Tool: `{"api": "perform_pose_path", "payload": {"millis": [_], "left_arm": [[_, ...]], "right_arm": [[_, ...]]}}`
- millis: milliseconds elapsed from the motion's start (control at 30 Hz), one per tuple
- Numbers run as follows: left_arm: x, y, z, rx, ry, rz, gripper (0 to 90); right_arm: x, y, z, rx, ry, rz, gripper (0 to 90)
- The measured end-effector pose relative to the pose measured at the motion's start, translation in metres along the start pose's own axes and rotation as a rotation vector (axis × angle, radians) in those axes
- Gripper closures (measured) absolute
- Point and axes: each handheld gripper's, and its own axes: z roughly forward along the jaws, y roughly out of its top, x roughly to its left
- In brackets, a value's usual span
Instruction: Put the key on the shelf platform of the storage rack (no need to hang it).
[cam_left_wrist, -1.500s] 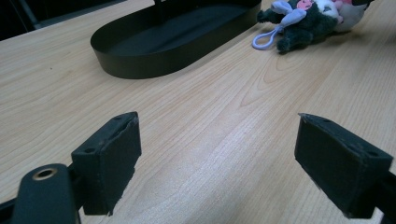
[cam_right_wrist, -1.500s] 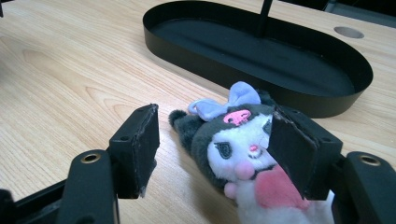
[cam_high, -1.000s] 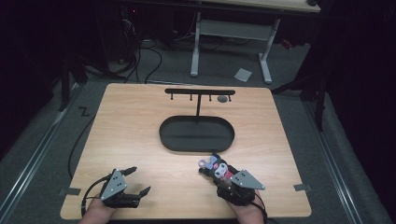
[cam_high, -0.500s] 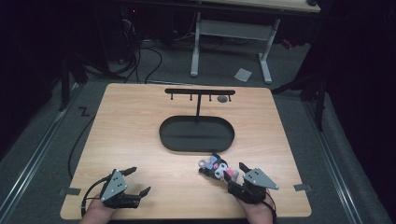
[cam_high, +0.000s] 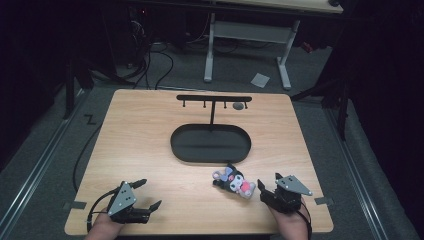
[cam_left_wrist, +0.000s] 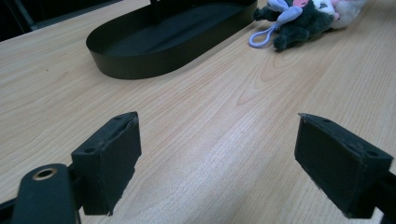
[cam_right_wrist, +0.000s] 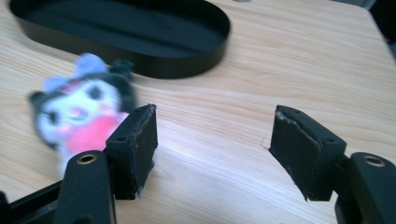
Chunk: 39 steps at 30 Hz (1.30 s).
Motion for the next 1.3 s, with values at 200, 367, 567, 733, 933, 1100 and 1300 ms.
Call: {"api": "perform_pose_path", "payload": {"millis": [200, 367, 567, 733, 933, 1100, 1300], "left_arm": [[0.001, 0.000, -0.001, -0.005, -0.002, -0.007, 15.1], [0.000, -0.001, -0.001, -0.012, 0.006, -0.011, 15.1], [0.000, -0.001, -0.002, -0.010, 0.008, -0.008, 15.1], [0.000, -0.001, -0.002, -0.013, 0.011, -0.005, 15.1], [0.000, -0.001, -0.002, -0.016, 0.013, -0.006, 15.1], [-0.001, -0.001, -0.002, -0.014, 0.008, 0.000, 15.1], [0.000, -0.001, -0.002, -0.013, 0.009, -0.004, 15.1]], "right_arm": [[-0.014, -0.004, 0.000, 0.052, -0.039, 0.012, 25.3], [-0.021, 0.001, 0.001, 0.112, -0.047, 0.005, 28.0], [-0.022, 0.005, 0.003, 0.227, -0.041, -0.053, 24.8], [-0.022, 0.008, 0.005, 0.269, -0.020, -0.088, 24.5], [-0.022, 0.012, 0.008, 0.335, 0.008, -0.089, 25.5], [-0.023, 0.019, 0.011, 0.422, 0.038, -0.086, 25.4], [-0.019, 0.022, 0.014, 0.520, 0.054, -0.147, 25.7]]}}
